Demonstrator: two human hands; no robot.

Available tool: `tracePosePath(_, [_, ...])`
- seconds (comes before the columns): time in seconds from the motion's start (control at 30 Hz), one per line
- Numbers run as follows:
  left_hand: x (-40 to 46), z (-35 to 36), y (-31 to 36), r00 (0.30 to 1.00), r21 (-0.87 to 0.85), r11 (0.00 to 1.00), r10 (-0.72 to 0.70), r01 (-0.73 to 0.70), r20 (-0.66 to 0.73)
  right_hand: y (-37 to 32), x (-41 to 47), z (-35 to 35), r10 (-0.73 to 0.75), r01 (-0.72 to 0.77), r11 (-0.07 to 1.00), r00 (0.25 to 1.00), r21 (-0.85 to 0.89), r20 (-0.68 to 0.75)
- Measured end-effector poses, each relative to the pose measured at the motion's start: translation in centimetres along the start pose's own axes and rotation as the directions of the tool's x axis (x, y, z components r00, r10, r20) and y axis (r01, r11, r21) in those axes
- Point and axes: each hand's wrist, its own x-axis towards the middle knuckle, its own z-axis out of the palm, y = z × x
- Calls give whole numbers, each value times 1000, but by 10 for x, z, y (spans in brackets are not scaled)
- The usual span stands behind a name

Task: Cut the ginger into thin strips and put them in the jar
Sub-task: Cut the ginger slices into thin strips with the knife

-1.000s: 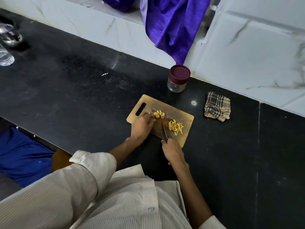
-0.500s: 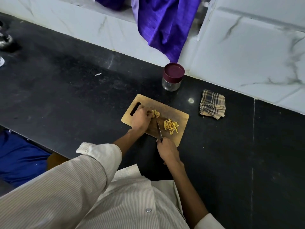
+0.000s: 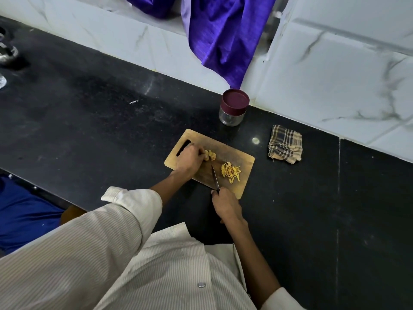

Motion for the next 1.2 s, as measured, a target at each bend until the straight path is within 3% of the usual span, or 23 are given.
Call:
tracePosePath(0.23, [-3, -3, -4, 996, -36, 998, 63, -61, 63, -3, -2, 1, 11, -11, 1000, 1000, -15, -15])
tracePosePath(0.67, [-5, -2, -15, 987, -64, 987, 151, -148, 51, -2, -2, 3, 18, -18, 999, 1000, -28, -16])
tracePosePath(0.8, [-3, -5, -18, 991, -86, 990, 114, -108, 65, -1, -1, 3, 13, -14, 999, 1000, -29, -17])
tracePosePath(0.97, [-3, -7, -20, 994, -31, 996, 80, -78, 74, -1, -1, 4, 6, -7, 1000, 1000, -27, -25])
tracePosePath(1.2, [-5, -9, -17, 985, 24, 985, 173, -173, 19, -1, 0, 4, 16, -17, 999, 1000, -38, -21])
